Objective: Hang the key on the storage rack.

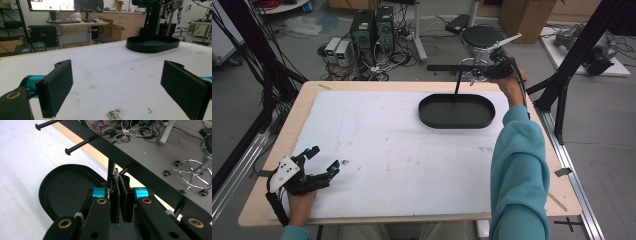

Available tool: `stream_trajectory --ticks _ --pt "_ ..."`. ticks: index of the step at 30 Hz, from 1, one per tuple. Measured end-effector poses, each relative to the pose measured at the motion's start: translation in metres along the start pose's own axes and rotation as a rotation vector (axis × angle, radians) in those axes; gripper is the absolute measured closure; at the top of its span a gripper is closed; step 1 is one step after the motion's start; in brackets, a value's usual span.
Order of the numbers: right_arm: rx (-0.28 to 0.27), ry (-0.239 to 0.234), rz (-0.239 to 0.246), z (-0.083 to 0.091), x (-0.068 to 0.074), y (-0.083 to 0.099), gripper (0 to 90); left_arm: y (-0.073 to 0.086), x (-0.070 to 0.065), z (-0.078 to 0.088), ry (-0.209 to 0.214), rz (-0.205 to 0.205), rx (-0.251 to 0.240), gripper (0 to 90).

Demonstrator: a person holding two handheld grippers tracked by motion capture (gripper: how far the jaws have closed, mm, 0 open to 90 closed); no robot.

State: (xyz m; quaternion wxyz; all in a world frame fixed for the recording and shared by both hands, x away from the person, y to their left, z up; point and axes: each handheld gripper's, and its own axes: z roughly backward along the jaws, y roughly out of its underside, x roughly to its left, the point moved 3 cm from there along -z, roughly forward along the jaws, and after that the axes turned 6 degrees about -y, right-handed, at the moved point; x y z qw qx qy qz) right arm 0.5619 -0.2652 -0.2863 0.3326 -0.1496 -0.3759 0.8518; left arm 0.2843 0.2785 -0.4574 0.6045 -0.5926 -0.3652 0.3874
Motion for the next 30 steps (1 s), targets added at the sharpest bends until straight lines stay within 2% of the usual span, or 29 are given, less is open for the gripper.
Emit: stream_trajectory --ticks 5,9,10,12,13,14,15,17,19,21,22,23,26,28,30 --pt "-0.018 0.029 0.003 0.0 -0.001 -0.001 82.3 0.0 0.0 0.0 0.0 -0.001 0.001 11.2" --pt "-0.03 0.034 -0.009 0.003 -0.002 0.0 77.6 0.0 0.0 0.0 0.0 0.0 0.003 11.2" --pt "-0.041 0.032 -0.018 0.004 -0.002 0.0 72.9 0.0 0.0 0.0 0.0 0.0 0.003 11.2" --pt "-0.07 0.014 -0.039 0.005 -0.001 0.0 57.6 0.0 0.0 0.0 -0.001 -0.001 0.005 11.2" --pt "-0.07 0.014 -0.039 0.005 -0.001 0.0 57.6 0.0 0.0 0.0 0.0 -0.001 0.004 11.2" --pt "-0.084 0.0 -0.054 0.006 0.001 -0.001 46.5 0.0 0.0 0.0 -0.001 0.0 0.004 11.2" --pt "-0.114 -0.008 -0.072 0.006 0.006 -0.001 17.2 0.0 0.0 0.0 0.0 -0.001 0.004 11.2" --pt "-0.131 -0.019 -0.098 0.008 0.012 -0.001 0.6 0.0 0.0 0.0 0.0 0.0 0.002 11.2" --pt "-0.179 -0.061 -0.087 0.014 0.019 -0.001 0.7 0.0 0.0 0.0 0.0 0.007 -0.003 11.2" --pt "-0.228 -0.065 -0.085 0.023 0.026 0.0 0.7 0.0 0.0 0.0 0.0 0.009 0.0 11.2" --pt "-0.228 -0.065 -0.085 0.023 0.026 0.0 0.7 0.0 0.0 0.0 0.0 0.009 0.0 11.2" --pt "-0.254 -0.079 -0.081 0.031 0.032 0.004 0.7 0.0 0.0 0.0 -0.001 0.007 -0.001 11.2" --pt "-0.23 -0.082 -0.064 0.039 0.04 0.009 0.7 0.0 0.0 0.0 -0.002 0.001 -0.001 11.2" --pt "-0.283 -0.094 -0.031 0.046 0.048 0.014 0.7 0.0 0.0 0.0 -0.002 0.003 -0.004 11.2" --pt "-0.299 -0.107 -0.021 0.052 0.056 0.022 0.7 0.0 0.0 0.0 -0.002 0.003 -0.005 11.2"
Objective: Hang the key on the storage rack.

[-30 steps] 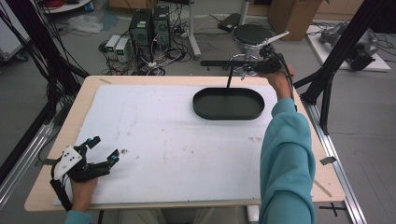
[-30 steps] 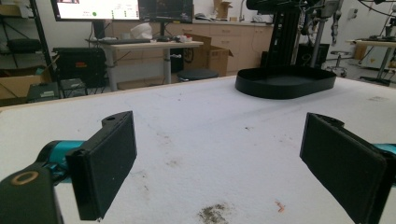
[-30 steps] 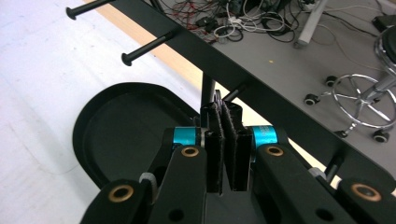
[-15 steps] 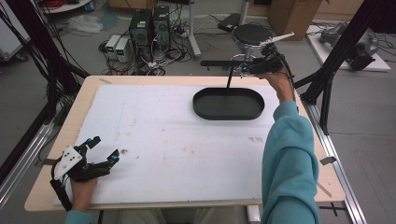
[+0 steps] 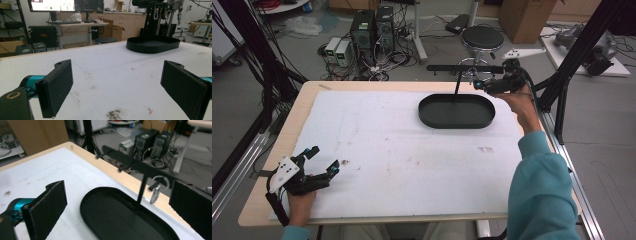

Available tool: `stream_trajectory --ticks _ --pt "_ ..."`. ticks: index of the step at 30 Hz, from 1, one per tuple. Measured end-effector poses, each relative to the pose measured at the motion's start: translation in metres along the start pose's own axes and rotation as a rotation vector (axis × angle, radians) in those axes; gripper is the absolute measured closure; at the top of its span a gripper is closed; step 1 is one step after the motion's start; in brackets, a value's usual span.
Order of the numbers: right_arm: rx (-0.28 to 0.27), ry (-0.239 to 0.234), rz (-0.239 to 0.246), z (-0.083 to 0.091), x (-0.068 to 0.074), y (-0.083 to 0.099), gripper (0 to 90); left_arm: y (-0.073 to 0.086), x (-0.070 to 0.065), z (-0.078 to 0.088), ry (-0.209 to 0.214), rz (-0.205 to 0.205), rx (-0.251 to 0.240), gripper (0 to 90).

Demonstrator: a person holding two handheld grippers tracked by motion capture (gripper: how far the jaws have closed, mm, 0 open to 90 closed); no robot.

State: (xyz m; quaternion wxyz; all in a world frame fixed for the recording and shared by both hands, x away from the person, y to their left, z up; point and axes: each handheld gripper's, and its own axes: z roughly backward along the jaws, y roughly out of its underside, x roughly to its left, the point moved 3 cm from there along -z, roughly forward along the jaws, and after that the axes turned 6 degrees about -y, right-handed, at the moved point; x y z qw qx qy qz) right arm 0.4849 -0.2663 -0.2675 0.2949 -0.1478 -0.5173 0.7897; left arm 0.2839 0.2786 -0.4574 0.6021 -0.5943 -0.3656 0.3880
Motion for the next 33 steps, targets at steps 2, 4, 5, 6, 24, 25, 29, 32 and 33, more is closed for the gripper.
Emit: stream_trajectory --ticks 2,4,5,6,24,25,29,32,33 --pt "-0.027 -0.012 0.028 0.008 0.01 0.011 0.7 0.0 0.001 0.0 0.0 0.005 0.004 11.2" --pt "-0.058 -0.038 0.023 0.015 0.02 0.024 0.7 0.0 0.001 0.0 0.001 0.006 0.0 11.2" --pt "-0.066 -0.049 0.029 0.018 0.025 0.032 0.7 0.0 0.001 0.0 0.001 0.006 0.0 11.2" --pt "-0.066 -0.049 0.029 0.018 0.025 0.032 0.7 0.0 0.001 0.0 0.0 0.005 0.001 11.2" --pt "-0.204 -0.022 0.024 0.035 0.083 0.183 0.7 0.0 0.001 0.0 -0.001 0.005 0.001 11.2" --pt "-0.216 -0.008 0.022 0.035 0.083 0.189 0.7 0.0 0.001 0.0 0.0 0.003 0.001 11.2" --pt "-0.278 0.02 0.02 0.035 0.084 0.201 0.7 0.0 0.0 0.0 0.0 0.003 0.001 11.2" --pt "-0.339 0.045 0.022 0.033 0.087 0.211 0.7 0.0 0.0 0.0 0.001 -0.001 0.001 11.2" --pt "-0.336 0.049 0.021 0.033 0.087 0.212 0.7 0.0 0.0 0.0 0.004 0.0 0.0 11.2"
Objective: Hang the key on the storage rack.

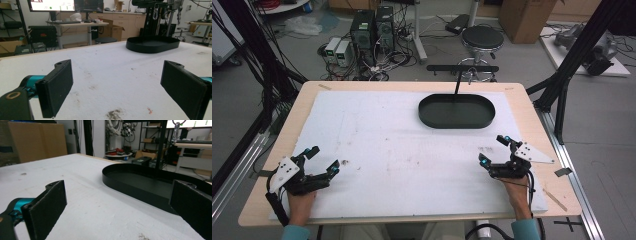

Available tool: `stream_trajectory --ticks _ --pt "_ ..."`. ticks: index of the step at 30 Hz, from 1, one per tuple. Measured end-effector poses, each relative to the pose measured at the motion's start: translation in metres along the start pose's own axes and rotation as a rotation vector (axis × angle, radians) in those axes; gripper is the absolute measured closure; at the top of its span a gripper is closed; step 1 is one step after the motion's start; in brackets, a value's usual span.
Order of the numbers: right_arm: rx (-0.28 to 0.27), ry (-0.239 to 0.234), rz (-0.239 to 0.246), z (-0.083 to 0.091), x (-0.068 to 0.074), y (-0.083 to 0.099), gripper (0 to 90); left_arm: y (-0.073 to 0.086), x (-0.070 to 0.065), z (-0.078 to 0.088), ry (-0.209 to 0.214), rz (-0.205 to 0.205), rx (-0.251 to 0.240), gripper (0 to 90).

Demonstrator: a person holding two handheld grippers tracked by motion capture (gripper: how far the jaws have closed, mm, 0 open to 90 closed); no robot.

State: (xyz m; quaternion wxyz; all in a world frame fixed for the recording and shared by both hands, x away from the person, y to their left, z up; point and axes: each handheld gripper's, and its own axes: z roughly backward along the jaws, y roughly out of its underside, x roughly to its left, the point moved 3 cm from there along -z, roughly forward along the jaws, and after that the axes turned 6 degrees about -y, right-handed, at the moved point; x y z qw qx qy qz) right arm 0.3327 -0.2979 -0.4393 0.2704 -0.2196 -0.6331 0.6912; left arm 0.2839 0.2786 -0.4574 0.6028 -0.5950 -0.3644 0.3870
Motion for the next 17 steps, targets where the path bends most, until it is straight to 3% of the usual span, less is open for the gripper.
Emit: stream_trajectory --ticks 7,10,17 --pt "0.03 0.002 -0.007 -0.005 0.0 0.018 0.7 0.0 0.0 0.0 0.001 -0.002 -0.003 11.2" --pt "0.008 0.01 -0.031 -0.003 -0.001 0.018 0.7 0.0 0.0 0.0 0.001 0.002 -0.004 11.2" --pt "0.017 0.019 0.0 -0.004 0.001 0.018 0.8 0.0 0.0 0.001 -0.002 0.001 -0.007 11.2"
